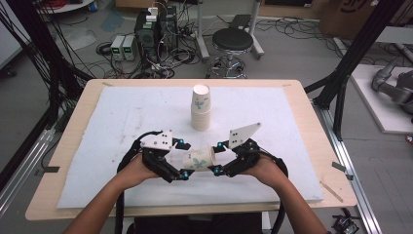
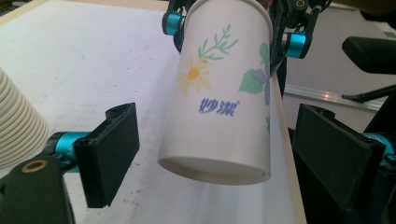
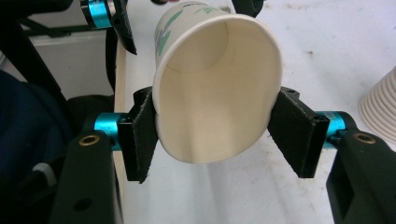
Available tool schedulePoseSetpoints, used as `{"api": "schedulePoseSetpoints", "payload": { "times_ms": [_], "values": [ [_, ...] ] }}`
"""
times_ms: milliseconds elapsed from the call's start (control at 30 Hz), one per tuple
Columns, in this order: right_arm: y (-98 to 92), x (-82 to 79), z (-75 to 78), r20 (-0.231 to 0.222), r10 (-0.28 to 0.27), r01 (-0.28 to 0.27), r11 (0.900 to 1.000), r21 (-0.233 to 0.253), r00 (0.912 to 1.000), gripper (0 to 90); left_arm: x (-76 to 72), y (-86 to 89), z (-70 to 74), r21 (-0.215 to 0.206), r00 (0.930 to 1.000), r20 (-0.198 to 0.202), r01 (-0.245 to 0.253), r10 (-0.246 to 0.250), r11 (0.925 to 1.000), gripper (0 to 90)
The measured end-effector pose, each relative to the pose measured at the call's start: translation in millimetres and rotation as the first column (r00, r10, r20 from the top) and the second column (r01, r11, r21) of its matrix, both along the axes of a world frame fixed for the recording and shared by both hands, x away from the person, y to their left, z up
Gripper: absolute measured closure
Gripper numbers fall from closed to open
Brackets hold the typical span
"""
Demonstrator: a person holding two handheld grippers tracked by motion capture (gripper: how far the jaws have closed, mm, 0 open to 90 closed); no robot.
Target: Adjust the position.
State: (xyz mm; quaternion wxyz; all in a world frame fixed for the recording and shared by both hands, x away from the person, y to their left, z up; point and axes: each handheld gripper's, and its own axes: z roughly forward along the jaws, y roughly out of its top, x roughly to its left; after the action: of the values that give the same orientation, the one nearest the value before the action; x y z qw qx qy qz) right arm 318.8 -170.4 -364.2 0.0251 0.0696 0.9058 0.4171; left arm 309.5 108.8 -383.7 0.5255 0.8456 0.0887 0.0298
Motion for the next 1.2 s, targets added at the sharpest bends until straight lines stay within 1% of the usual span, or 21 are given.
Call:
{"api": "schedulePoseSetpoints", "payload": {
  "times_ms": [100,133,167,200,267,367,433,467,500,567,667,800,900,933,967,1033,1067,1100,1133,1167,1200],
  "values": [
    [4.2,0.3,1.9,0.007,0.004,-0.004,0.999,-0.045,1.0000,36.7,0.2,-2.0,0.6,0.035,1.0000,0.006,0.003,-0.003,0.9994,15.7],
    [7.1,0.7,3.5,0.012,0.010,-0.009,0.998,-0.069,0.9999,36.7,0.2,-3.2,0.7,0.049,0.9999,0.010,0.009,-0.009,0.9987,16.0],
    [7.1,0.7,3.5,0.012,0.010,-0.009,0.998,-0.069,0.9999,36.7,0.2,-4.3,0.8,0.066,0.9998,0.015,0.012,-0.013,0.9977,16.0],
    [8.3,0.8,4.2,0.010,0.011,-0.010,0.997,-0.081,0.9999,36.7,0.2,-5.7,0.7,0.075,0.9997,0.017,0.016,-0.017,0.9970,16.4],
    [11.4,1.7,5.3,0.021,0.018,-0.015,0.994,-0.108,0.9996,36.7,0.4,-7.8,0.4,0.094,0.9996,0.017,0.019,-0.021,0.9954,16.7],
    [16.3,1.4,7.8,0.022,0.027,-0.023,0.988,-0.155,0.9994,36.7,1.0,-11.3,-0.4,0.126,0.9994,0.022,0.023,-0.026,0.9918,16.8],
    [19.3,2.0,9.2,0.031,0.037,-0.031,0.983,-0.181,0.9988,36.7,0.9,-13.9,-1.1,0.156,0.9992,0.029,0.024,-0.029,0.9875,17.0],
    [21.9,2.2,10.7,0.037,0.042,-0.033,0.976,-0.216,0.9984,36.6,1.1,-15.3,-1.6,0.171,0.9989,0.032,0.027,-0.033,0.9849,17.4],
    [21.9,2.2,10.7,0.037,0.042,-0.033,0.976,-0.216,0.9984,36.6,0.9,-16.6,-2.0,0.184,0.9989,0.033,0.028,-0.035,0.9824,17.4],
    [24.9,2.2,11.6,0.041,0.048,-0.036,0.969,-0.243,0.9980,36.6,1.2,-18.9,-2.6,0.206,0.9985,0.037,0.031,-0.040,0.9780,17.5],
    [28.9,2.4,13.2,0.048,0.060,-0.045,0.961,-0.272,0.9970,36.5,1.0,-21.3,-3.4,0.215,0.9987,0.035,0.029,-0.038,0.9761,17.6],
    [33.5,2.8,15.2,0.050,0.076,-0.057,0.951,-0.303,0.9959,36.4,2.2,-23.0,-4.0,0.241,0.9980,0.042,0.036,-0.048,0.9699,17.8],
    [36.4,3.1,16.0,0.054,0.086,-0.065,0.947,-0.313,0.9948,36.2,2.4,-24.7,-5.2,0.245,0.9983,0.029,0.042,-0.051,0.9685,19.7],
    [38.2,2.5,16.2,0.050,0.087,-0.067,0.944,-0.323,0.9949,36.1,2.5,-25.3,-5.1,0.250,0.9984,0.026,0.043,-0.051,0.9672,20.8],
    [38.2,2.5,16.2,0.050,0.087,-0.067,0.944,-0.323,0.9949,36.1,3.0,-25.9,-5.2,0.256,0.9980,0.028,0.048,-0.057,0.9656,20.8],
    [40.0,2.3,16.6,0.057,0.097,-0.073,0.940,-0.332,0.9936,36.1,3.1,-27.4,-5.9,0.257,0.9971,0.026,0.063,-0.072,0.9644,25.2],
    [40.8,1.6,16.7,0.052,0.099,-0.075,0.938,-0.339,0.9938,36.1,3.0,-28.3,-6.1,0.260,0.9969,0.022,0.067,-0.075,0.9632,26.5],
    [41.9,1.6,16.5,0.058,0.105,-0.079,0.936,-0.343,0.9928,36.1,3.1,-29.5,-6.2,0.262,0.9965,0.023,0.072,-0.080,0.9623,27.0],
    [43.7,-0.2,16.3,0.052,0.101,-0.076,0.929,-0.363,0.9935,36.1,3.0,-30.5,-6.2,0.264,0.9963,0.020,0.075,-0.083,0.9615,29.6],
    [43.7,-0.2,16.3,0.052,0.101,-0.076,0.929,-0.363,0.9935,36.1,3.0,-31.6,-6.3,0.265,0.9961,0.020,0.078,-0.086,0.9611,29.6],
    [44.7,-0.8,16.3,0.053,0.102,-0.075,0.924,-0.375,0.9934,36.1,3.3,-32.6,-6.3,0.268,0.9959,0.019,0.080,-0.088,0.9601,30.9]
  ]
}}
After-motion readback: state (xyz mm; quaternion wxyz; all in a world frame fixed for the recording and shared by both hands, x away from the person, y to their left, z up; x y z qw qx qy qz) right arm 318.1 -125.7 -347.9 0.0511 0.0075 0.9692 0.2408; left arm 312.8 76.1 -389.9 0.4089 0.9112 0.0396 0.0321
